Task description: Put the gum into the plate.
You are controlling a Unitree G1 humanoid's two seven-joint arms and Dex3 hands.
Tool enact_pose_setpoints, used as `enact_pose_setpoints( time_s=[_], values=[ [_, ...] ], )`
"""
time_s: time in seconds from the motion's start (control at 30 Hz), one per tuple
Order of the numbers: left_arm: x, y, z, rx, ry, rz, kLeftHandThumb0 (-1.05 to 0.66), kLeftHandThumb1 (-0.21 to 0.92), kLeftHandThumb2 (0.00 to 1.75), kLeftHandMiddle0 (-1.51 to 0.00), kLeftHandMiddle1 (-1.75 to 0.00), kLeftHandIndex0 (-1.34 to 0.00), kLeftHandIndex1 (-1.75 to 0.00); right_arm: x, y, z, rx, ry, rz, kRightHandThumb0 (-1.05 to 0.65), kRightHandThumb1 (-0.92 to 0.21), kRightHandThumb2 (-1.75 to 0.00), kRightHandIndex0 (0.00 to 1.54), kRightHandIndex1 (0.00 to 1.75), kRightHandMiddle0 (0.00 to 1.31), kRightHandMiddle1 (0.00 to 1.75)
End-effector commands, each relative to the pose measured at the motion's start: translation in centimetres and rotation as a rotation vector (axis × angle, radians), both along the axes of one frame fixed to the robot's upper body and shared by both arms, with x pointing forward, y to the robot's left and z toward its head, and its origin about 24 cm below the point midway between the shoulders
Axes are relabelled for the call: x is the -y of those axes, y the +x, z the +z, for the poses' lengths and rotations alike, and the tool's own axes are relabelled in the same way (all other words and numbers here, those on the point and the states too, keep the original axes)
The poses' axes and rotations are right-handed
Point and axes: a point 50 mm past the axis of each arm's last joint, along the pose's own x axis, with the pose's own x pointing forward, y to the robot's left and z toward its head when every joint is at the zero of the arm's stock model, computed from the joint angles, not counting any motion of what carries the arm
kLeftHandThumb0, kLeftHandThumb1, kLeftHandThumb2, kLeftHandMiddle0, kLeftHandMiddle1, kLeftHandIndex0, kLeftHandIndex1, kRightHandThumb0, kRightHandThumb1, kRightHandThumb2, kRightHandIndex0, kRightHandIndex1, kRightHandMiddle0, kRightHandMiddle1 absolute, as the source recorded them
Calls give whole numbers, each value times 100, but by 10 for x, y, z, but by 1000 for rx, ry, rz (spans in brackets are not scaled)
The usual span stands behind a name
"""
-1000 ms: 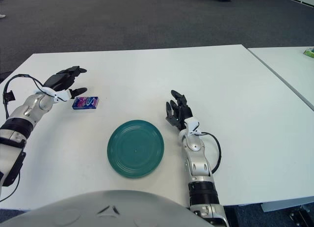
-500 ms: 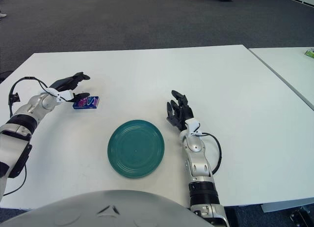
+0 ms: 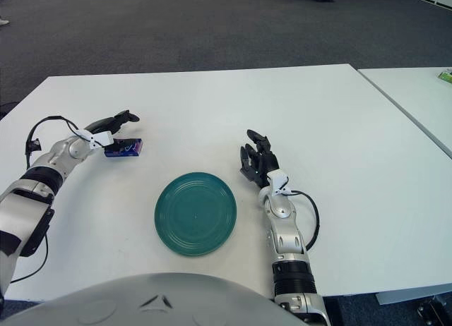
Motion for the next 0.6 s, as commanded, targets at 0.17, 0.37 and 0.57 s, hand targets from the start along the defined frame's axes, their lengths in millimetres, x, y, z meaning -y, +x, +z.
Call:
enact_pose_setpoints(
  time_s=[0.17,0.37,0.57],
  values=[
    [1,-10,-12,-34,13,-15,-88,92,46,-25,0,-2,-90,3,-11,-19,-121,8,-17,-60,-92,-72,31,0,0,58],
    [7,-14,-20,-57,16,-36,-88,92,40,-25,0,-3,-90,3,-8,-18,-120,6,-13,-60,-92,-72,30,0,0,57],
    [10,-17,-24,-66,20,-49,-89,92,34,-26,0,-4,-91,4,-7,-18,-119,10,-16,-58,-92,-72,30,0,0,56]
  ],
)
